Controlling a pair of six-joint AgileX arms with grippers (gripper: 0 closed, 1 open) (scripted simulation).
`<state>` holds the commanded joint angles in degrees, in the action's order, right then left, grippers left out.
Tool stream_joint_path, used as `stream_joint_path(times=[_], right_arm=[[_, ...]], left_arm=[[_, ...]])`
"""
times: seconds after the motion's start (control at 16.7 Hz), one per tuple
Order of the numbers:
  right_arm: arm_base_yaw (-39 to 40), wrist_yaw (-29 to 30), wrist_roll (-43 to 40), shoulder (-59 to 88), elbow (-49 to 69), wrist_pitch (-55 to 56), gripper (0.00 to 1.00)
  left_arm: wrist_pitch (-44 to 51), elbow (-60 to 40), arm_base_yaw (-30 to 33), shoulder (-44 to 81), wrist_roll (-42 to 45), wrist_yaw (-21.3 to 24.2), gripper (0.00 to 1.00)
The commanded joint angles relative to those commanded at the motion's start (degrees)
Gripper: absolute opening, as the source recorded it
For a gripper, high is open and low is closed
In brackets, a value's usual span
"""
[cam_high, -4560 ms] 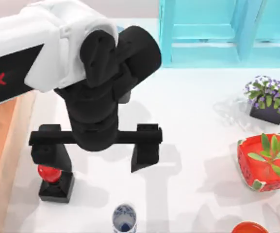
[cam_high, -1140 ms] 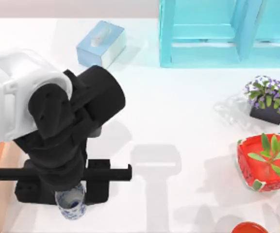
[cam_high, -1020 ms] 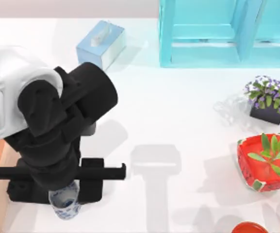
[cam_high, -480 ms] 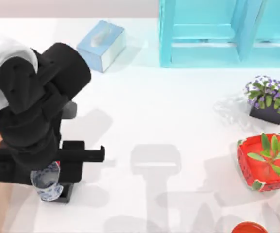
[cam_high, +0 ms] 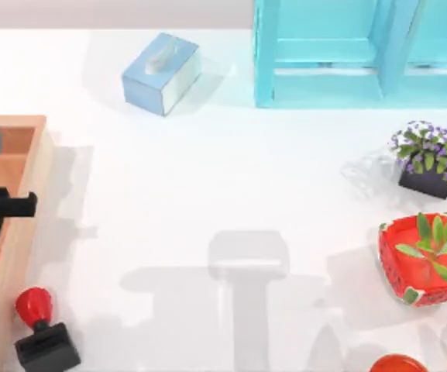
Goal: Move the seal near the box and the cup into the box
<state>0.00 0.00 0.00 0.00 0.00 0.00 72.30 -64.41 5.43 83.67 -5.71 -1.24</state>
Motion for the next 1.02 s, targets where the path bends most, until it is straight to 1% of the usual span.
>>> stream_joint_path(times=[0.24,0.36,0.48,0.66,1.02], right_arm=[[0.0,0.0,0.0,0.0,0.0,0.0,1.0],[0.0,0.0,0.0,0.0,0.0,0.0,1.0],[0.0,0.0,0.0,0.0,0.0,0.0,1.0],[0.0,0.0,0.0,0.0,0.0,0.0,1.0],[0.0,0.0,0.0,0.0,0.0,0.0,1.0]], left_arm=[[-0.9,1.3,-15.2,0.0,16.2,1.6,0.0],[-1.4,1.8,-21.3,-0.1,22.8,1.7,0.0],[-2.1,2.2,-25.9,-0.2,27.6,1.6,0.0],[-3.0,2.4,-28.6,-0.7,30.3,1.4,0.0],[-3.8,3.1,-28.5,-0.4,30.2,1.3,0.0]])
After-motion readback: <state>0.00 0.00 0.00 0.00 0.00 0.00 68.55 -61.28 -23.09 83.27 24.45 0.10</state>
